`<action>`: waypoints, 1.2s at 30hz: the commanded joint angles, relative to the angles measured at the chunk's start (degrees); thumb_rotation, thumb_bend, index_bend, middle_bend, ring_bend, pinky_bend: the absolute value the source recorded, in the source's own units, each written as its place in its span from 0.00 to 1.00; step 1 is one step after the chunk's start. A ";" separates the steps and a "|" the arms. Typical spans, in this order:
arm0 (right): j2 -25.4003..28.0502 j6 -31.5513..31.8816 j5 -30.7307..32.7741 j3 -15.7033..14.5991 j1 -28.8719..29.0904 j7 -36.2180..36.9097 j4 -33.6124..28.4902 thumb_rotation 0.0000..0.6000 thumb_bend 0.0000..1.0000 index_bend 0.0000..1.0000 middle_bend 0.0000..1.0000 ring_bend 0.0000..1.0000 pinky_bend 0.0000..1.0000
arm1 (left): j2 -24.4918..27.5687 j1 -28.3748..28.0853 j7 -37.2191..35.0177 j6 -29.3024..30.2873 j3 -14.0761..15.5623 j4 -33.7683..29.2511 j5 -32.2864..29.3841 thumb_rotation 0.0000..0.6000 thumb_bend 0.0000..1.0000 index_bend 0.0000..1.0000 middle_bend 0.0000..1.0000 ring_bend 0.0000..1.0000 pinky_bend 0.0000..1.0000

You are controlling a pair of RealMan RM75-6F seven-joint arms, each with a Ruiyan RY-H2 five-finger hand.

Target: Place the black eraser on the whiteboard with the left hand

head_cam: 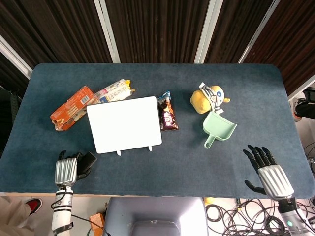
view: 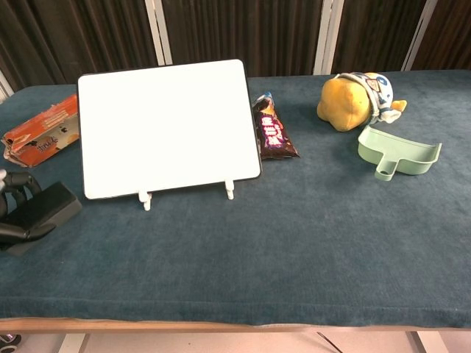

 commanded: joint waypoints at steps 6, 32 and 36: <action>0.18 0.19 0.18 0.09 -0.11 0.42 0.06 1.00 0.16 0.00 0.00 0.00 0.00 | -7.13 -6.58 -12.95 7.32 -7.30 10.54 10.72 1.00 0.65 0.72 0.91 0.63 0.23; 0.58 -0.78 0.98 0.35 0.32 0.93 -0.02 1.00 0.16 0.00 0.00 0.00 0.00 | -24.89 -25.64 -12.48 3.73 -14.22 44.88 8.95 1.00 0.62 0.71 0.91 0.64 0.50; 0.67 -0.53 0.99 0.35 0.19 1.17 0.07 1.00 0.16 0.00 0.00 0.00 0.00 | -26.52 -27.13 -13.06 3.44 -14.15 49.53 8.50 1.00 0.55 0.69 0.88 0.62 0.47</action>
